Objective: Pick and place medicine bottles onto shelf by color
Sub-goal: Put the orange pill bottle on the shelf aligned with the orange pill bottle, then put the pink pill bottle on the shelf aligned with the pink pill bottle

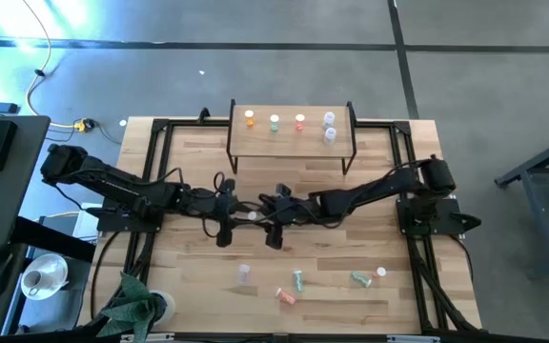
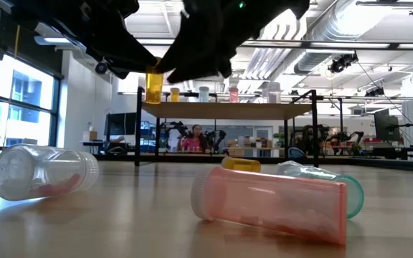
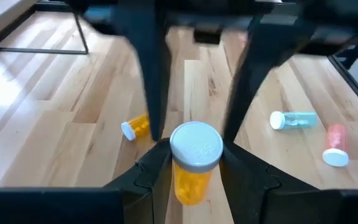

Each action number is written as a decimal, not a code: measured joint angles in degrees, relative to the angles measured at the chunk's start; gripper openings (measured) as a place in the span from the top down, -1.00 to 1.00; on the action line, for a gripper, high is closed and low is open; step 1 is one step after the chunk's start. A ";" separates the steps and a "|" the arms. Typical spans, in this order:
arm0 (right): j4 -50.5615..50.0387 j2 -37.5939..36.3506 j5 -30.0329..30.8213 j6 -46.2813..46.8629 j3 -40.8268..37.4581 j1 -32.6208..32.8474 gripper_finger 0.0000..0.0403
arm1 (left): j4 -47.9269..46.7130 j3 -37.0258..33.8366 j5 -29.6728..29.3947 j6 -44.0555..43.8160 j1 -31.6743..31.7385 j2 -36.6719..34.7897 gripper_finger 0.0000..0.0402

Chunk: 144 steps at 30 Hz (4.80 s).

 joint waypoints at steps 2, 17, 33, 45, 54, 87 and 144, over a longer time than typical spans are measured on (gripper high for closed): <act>-1.36 -1.68 0.01 -0.09 0.00 0.00 0.06 | 0.17 0.07 -0.03 0.63 1.03 -0.06 0.44; -9.30 -16.68 7.13 -4.02 0.07 -0.48 0.07 | -8.77 9.78 0.45 11.96 15.67 -6.12 0.43; -14.47 -21.97 9.56 -4.02 0.04 -0.52 0.07 | -10.47 14.86 10.30 9.59 39.30 -1.12 0.43; -15.66 -21.90 10.61 -4.00 0.04 -0.52 0.07 | -7.51 14.86 10.75 9.39 42.77 6.21 0.43; -16.20 -21.88 10.85 -3.95 0.04 -0.52 0.07 | -8.43 14.88 8.78 8.62 43.32 6.06 0.43; -16.24 -21.86 10.85 -3.93 0.00 -0.52 0.07 | -8.91 14.78 9.43 4.68 43.32 6.01 -0.01; -59.35 -22.29 11.80 89.03 -10.16 42.12 0.06 | -27.14 14.84 10.91 4.91 29.24 -8.04 -0.07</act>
